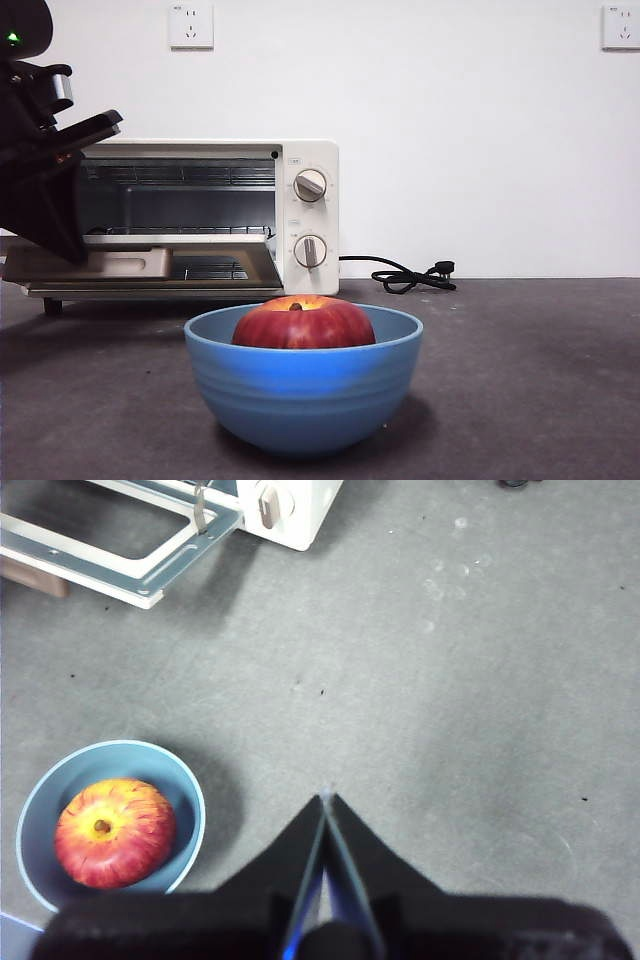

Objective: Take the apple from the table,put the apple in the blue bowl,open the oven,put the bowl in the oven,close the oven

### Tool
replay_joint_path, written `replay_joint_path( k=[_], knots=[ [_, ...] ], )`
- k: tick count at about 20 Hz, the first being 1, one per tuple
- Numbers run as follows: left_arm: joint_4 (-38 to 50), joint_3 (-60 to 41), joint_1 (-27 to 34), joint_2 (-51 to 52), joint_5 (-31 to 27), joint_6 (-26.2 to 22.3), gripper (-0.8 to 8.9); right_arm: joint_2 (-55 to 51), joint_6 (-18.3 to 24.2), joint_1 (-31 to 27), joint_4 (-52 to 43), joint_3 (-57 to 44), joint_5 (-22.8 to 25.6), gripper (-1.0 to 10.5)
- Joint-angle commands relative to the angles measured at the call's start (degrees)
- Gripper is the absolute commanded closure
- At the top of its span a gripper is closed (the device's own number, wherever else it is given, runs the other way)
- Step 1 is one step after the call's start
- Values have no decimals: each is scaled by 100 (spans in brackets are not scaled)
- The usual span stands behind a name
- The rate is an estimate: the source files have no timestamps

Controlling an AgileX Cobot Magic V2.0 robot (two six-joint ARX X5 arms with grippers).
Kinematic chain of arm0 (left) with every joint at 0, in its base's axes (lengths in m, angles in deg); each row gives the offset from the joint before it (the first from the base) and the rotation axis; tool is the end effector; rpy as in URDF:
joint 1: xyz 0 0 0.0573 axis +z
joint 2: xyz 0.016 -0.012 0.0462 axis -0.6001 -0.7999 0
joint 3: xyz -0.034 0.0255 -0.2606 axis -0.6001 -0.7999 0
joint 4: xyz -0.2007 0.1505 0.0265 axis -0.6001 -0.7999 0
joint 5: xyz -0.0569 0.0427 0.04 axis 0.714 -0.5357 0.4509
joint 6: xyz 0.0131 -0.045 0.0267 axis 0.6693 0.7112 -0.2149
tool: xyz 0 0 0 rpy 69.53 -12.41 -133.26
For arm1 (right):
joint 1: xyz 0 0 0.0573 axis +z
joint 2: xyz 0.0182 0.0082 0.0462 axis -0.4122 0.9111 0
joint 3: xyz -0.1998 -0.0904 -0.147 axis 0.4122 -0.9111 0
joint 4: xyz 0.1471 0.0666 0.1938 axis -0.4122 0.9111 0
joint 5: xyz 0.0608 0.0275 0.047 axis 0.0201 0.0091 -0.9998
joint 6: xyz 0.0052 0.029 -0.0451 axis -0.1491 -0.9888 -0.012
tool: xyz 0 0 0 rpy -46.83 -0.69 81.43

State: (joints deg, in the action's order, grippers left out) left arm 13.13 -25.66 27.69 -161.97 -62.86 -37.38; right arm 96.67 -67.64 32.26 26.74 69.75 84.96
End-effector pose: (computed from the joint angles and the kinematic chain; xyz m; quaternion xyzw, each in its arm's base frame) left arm 0.2715 -0.0507 0.2237 -0.0961 0.4959 -0.1249 0.8540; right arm 0.1148 0.1496 0.3642 -0.1265 0.3631 0.1565 0.9098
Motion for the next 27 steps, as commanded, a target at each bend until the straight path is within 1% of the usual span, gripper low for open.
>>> replay_joint_path(
  k=[1, 6, 8, 10, 12, 14, 18, 20, 21, 24, 26, 27],
  knots=[
    [498, -70, -28, -31, -151, 44, 819, -9, -52, 7, 9, 4, 20, 948],
    [734, -442, -354, -24, -304, 280, 820, 44, -76, 7, 289, 4, -4, 948],
    [852, -544, -490, -24, -413, 291, 819, 44, -105, 7, 374, 4, -76, 948],
    [756, -546, -634, -24, -573, 264, 820, 44, -120, 7, 389, 4, -199, 947],
    [678, -546, -761, -24, -592, 229, 820, 44, -125, 7, 389, 4, -199, 947],
    [599, -546, -892, -24, -595, 223, 819, 44, -264, 7, 411, 4, -251, 947],
    [455, -546, -1187, 46, -579, 205, 819, 44, -264, 7, 417, 4, -603, 947],
    [247, -546, -1322, 201, -581, 157, 819, 87, -256, 4, 446, 4, -883, 947],
    [111, -546, -1379, 308, -584, 94, 819, 155, -256, -4, 520, 4, -1060, 947],
    [-343, -546, -1443, 730, -579, -79, 819, 511, -188, -37, 667, 2, -1178, 947],
    [-719, -546, -1443, 1088, -579, -166, 819, 841, -55, -85, 505, 2, -1569, 947],
    [-933, -546, -1443, 1290, -579, -203, 819, 1025, 15, -90, 389, 2, -1615, 947]
  ],
)
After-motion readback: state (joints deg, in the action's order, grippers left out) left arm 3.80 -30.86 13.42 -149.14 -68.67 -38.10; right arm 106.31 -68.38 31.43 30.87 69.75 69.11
